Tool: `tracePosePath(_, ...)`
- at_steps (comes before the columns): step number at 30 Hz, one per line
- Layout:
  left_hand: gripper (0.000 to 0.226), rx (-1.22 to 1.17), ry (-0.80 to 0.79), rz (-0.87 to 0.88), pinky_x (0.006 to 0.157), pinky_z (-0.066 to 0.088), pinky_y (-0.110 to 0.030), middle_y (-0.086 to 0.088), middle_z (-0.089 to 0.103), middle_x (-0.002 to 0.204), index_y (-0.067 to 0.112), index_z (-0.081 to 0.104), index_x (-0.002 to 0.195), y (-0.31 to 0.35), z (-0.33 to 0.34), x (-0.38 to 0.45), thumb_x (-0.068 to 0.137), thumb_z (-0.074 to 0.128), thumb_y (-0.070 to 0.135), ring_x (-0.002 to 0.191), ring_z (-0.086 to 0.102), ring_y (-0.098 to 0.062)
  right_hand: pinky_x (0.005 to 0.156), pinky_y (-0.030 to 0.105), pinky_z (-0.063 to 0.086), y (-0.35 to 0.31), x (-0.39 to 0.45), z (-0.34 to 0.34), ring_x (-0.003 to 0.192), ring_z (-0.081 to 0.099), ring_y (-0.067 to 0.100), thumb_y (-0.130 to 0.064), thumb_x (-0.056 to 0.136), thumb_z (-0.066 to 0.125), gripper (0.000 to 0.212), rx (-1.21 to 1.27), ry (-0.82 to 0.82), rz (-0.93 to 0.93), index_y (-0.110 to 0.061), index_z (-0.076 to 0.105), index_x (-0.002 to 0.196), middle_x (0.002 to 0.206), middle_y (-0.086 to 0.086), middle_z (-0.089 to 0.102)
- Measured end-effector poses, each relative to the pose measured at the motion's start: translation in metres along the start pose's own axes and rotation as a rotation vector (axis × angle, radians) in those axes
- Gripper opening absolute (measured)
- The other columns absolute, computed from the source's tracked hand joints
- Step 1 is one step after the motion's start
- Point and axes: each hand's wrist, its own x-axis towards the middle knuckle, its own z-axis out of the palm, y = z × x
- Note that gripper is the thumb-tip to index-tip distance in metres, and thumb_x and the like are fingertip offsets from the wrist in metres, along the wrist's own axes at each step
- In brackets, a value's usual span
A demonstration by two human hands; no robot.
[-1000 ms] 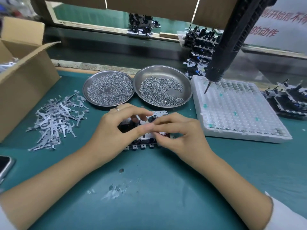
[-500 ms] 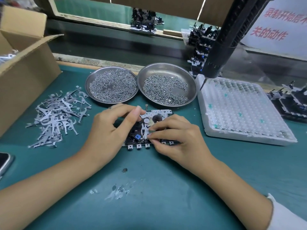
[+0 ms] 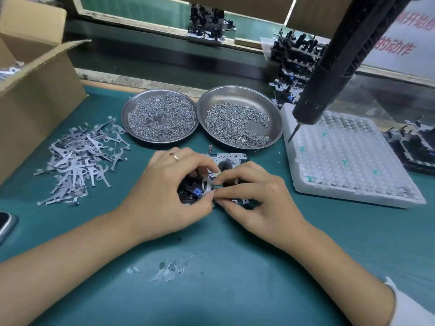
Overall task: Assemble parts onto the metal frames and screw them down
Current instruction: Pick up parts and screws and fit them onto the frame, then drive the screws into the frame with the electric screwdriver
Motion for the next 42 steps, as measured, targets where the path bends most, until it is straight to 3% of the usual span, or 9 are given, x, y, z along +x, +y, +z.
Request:
tracePosePath(11,0.04,0.016,-0.053,0.049,0.09,0.037,-0.027,0.021,0.063,0.086,0.026,0.065,0.103,-0.007,0.002,0.001,0.068,0.059,0.044,0.088,0.05,0.001,0.078,0.017,0.045,-0.007,0.001,-0.004,0.085,0.059,0.013,-0.002,0.074,0.076,0.017,0.174,0.009,0.182,-0.004,0.076,0.09,0.092,0.004,0.067)
tracePosePath(18,0.03,-0.047,-0.01,0.022,0.088,0.042,-0.034,0.02,0.066,0.08,0.025,0.072,0.095,-0.007,0.003,0.002,0.065,0.074,0.029,0.084,0.052,-0.003,0.077,0.02,0.046,-0.008,-0.002,-0.004,0.086,0.061,0.018,0.005,0.076,0.07,0.018,0.14,0.047,0.154,-0.005,0.077,0.09,0.091,0.006,0.067)
tracePosePath(23,0.021,-0.042,0.003,0.041,0.084,0.045,-0.042,0.021,0.064,0.079,0.023,0.073,0.085,-0.006,0.004,0.002,0.066,0.075,0.031,0.082,0.054,-0.009,0.079,0.02,0.044,-0.016,0.006,-0.021,0.081,0.057,0.012,-0.001,0.084,0.06,0.022,-0.023,0.537,0.073,-0.005,0.067,0.105,0.088,0.01,0.062)
tracePosePath(27,0.02,-0.048,0.018,0.033,0.084,0.045,-0.038,0.026,0.061,0.078,0.025,0.072,0.083,-0.006,0.004,0.002,0.065,0.075,0.033,0.084,0.051,-0.003,0.086,0.039,0.046,-0.01,0.033,-0.062,0.097,0.053,0.026,-0.012,0.088,0.06,0.046,-0.079,0.922,0.163,-0.002,0.046,0.13,0.105,0.011,0.05)
tracePosePath(30,0.02,-0.051,0.021,0.026,0.085,0.043,-0.034,0.029,0.06,0.078,0.028,0.072,0.082,-0.006,0.004,0.002,0.064,0.075,0.034,0.084,0.051,-0.002,0.098,0.036,0.044,-0.005,0.063,-0.091,0.113,0.053,0.016,-0.027,0.085,0.065,0.076,0.057,0.894,0.292,-0.009,0.023,0.146,0.121,-0.008,0.051)
tracePosePath(32,0.02,-0.054,0.024,0.019,0.086,0.043,-0.033,0.029,0.06,0.077,0.028,0.072,0.082,-0.006,0.004,0.001,0.063,0.075,0.034,0.085,0.052,-0.002,0.099,0.032,0.044,-0.004,0.081,-0.1,0.114,0.055,0.012,-0.027,0.085,0.066,0.082,0.187,0.801,0.29,-0.011,0.015,0.148,0.131,-0.006,0.051)
tracePosePath(36,0.019,-0.048,0.023,0.025,0.085,0.044,-0.035,0.029,0.06,0.076,0.028,0.072,0.081,-0.006,0.004,0.002,0.063,0.075,0.034,0.082,0.052,-0.003,0.076,0.029,0.052,-0.007,0.105,-0.091,0.083,0.062,0.015,-0.009,0.087,0.063,0.065,0.282,0.812,0.217,-0.003,0.023,0.139,0.099,-0.004,0.059)
tracePosePath(39,0.019,-0.023,0.036,0.04,0.082,0.045,-0.034,0.032,0.057,0.075,0.028,0.072,0.08,-0.005,0.003,0.003,0.063,0.075,0.034,0.08,0.052,-0.003,0.05,0.031,0.047,-0.019,0.108,-0.073,0.05,0.052,0.022,-0.003,0.087,0.059,0.041,0.457,0.774,0.159,0.0,0.035,0.12,0.076,0.01,0.051)
tracePosePath(42,0.018,-0.005,0.046,0.046,0.08,0.047,-0.033,0.033,0.056,0.074,0.028,0.073,0.08,-0.006,0.003,0.003,0.063,0.075,0.034,0.079,0.052,-0.002,0.044,0.025,0.04,-0.033,0.097,-0.049,0.039,0.046,0.022,-0.001,0.086,0.058,0.022,0.624,0.724,0.113,-0.009,0.039,0.095,0.064,0.01,0.047)
